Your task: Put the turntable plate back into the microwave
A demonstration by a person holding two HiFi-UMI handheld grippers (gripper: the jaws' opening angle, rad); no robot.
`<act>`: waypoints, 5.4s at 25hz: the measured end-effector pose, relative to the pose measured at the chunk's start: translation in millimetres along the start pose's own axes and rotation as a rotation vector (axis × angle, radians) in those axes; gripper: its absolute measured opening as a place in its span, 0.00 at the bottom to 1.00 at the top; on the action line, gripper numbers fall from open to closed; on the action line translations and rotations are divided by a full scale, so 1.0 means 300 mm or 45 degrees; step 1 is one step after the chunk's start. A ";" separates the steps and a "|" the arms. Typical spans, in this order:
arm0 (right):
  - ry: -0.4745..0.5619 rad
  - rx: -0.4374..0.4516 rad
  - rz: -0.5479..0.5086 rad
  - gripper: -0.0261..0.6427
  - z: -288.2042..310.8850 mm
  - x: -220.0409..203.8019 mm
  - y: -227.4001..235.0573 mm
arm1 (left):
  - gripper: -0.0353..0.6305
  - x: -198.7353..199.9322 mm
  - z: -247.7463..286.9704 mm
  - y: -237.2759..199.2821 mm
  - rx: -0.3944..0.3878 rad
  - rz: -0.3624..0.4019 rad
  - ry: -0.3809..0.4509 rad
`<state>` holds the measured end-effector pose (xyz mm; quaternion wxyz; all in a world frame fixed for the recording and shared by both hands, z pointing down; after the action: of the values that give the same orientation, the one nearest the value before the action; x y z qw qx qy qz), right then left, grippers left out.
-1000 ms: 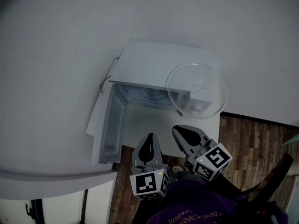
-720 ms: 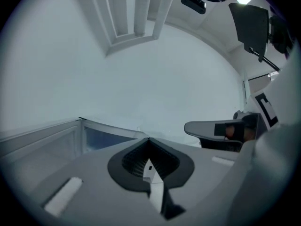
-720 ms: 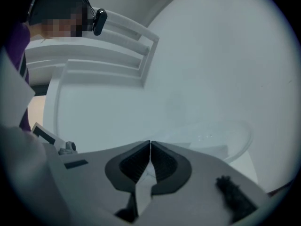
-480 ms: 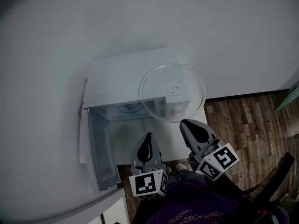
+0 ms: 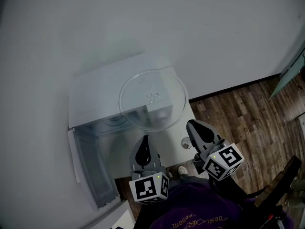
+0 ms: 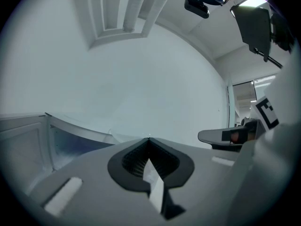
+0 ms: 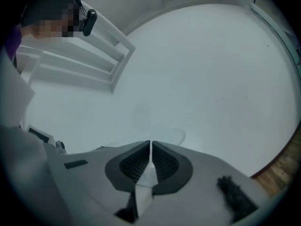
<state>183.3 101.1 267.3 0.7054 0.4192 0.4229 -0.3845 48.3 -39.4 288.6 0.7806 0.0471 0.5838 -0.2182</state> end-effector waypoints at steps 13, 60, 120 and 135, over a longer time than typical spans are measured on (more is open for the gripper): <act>-0.114 0.111 0.177 0.15 0.056 -0.068 0.090 | 0.17 -0.027 0.022 0.000 -0.052 -0.145 0.006; -0.260 0.528 0.752 0.20 0.227 -0.055 0.104 | 0.14 -0.048 0.271 -0.084 -0.765 -1.270 0.009; -0.788 1.223 0.292 0.24 0.247 -0.234 -0.404 | 0.13 -0.291 -0.403 -0.274 -0.292 -1.505 0.846; -0.825 1.038 0.249 0.12 0.258 -0.280 -0.298 | 0.14 -0.380 -0.382 -0.287 -0.216 -1.521 0.782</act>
<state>95.0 14.3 343.3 0.6123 0.5567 -0.0416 -0.5599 -113.4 -46.8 374.5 0.3256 -0.2852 0.7200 -0.5425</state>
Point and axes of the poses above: the fingertips, and each gripper's own axes: z forward along the fingers, y to its right, x out of its top, the point moved 7 cm from there along -z, backward along the fingers, and after that the axes turned 13 degrees about -y, right-handed, at the moved point
